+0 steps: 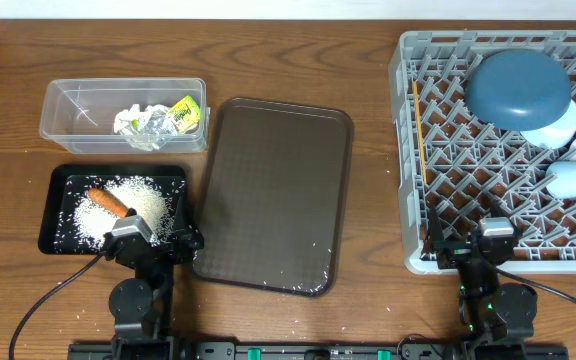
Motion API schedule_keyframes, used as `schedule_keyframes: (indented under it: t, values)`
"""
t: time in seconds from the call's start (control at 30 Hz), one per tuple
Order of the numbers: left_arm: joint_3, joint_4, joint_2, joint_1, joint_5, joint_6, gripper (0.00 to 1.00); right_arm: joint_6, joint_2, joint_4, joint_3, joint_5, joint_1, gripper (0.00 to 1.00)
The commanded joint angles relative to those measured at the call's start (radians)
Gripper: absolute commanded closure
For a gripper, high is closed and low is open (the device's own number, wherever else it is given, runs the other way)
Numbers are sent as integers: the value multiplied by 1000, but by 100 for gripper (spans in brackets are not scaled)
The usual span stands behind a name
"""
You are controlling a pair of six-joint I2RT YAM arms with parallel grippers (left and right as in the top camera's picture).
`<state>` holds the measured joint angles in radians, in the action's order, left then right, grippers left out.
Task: Sort waste into correct bins and load items into the dishwasher rack
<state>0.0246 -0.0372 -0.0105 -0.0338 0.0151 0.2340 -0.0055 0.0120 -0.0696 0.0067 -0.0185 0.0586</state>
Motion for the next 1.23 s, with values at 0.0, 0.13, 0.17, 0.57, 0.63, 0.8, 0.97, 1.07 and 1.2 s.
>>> schedule_keyframes:
  t: [0.0,0.13,0.17,0.57,0.63,0.8,0.97,1.07,1.2]
  values:
    - [-21,-35,6,-5,-27,-16,3,-11,-6,-5,-1,6,1,1]
    - [-21,-35,6,-5,-27,-16,3,-11,-6,-5,-1,6,1,1]
    - [-21,-35,6,-5,-27,-16,3,-11,-6,-5,-1,6,1,1]
    - [-21,-35,6,-5,-27,-16,3,-11,-6,-5,-1,6,1,1]
    - [-21,-35,6,-5,-27,-16,3,-11,-6,-5,-1,6,1,1]
    - [-21,-35,6,-5,-27,-16,3,-11,-6,-5,-1,6,1,1]
    - [-21,-35,6,-5,-27,-16,3,-11,-6,-5,-1,6,1,1]
    - [-21,-35,6,-5,-27,-16,3,-11,-6,-5,-1,6,1,1]
    - [-21,-35,6,-5,-27,-16,3,-11,-6,-5,-1,6,1,1]
